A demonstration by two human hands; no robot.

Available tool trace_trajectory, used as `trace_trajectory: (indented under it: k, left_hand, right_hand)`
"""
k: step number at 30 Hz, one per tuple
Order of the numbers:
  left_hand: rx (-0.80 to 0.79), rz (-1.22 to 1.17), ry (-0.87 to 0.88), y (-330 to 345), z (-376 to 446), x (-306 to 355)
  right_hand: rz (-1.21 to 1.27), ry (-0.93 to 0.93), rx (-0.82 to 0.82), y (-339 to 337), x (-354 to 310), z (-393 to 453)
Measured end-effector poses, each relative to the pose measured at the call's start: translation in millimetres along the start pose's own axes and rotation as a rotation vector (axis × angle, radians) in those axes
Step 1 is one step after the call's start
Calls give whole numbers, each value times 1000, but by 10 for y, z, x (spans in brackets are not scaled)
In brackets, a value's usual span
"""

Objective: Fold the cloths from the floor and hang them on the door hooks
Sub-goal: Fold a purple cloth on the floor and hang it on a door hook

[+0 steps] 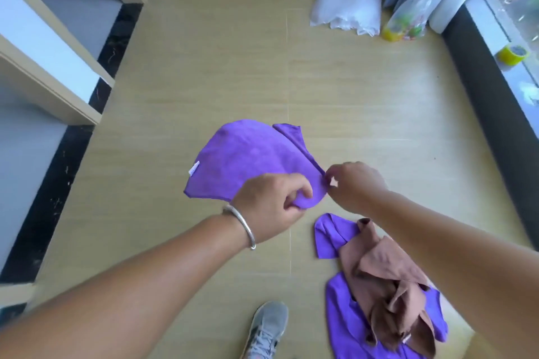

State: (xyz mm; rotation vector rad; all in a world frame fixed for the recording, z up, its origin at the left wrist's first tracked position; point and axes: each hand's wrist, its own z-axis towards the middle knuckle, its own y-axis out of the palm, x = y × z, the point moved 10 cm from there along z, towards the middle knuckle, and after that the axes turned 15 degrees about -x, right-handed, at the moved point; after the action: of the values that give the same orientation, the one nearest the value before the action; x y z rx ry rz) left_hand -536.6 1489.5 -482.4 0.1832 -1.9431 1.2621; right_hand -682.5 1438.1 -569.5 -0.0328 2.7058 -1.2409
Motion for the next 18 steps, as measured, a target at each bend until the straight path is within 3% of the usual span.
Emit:
trace_trajectory:
  k: [3,6,13,18]
  left_hand:
    - [-380,-81,-249,1177,-432,-529]
    - [-621,-64,-449,1987,-1003,-1143]
    - [-676,270,-782,2186,-2174,-2515]
    - [-601,516,-672,2240,-2151,-2864]
  right_hand:
    - [-237,44,-233,973,32,-105]
    - [-259,55,-295,1653,-14,-218]
    - [-201,-57,-220,2620,-534,-266]
    - [-198,-11,-262,3250,-650,-93]
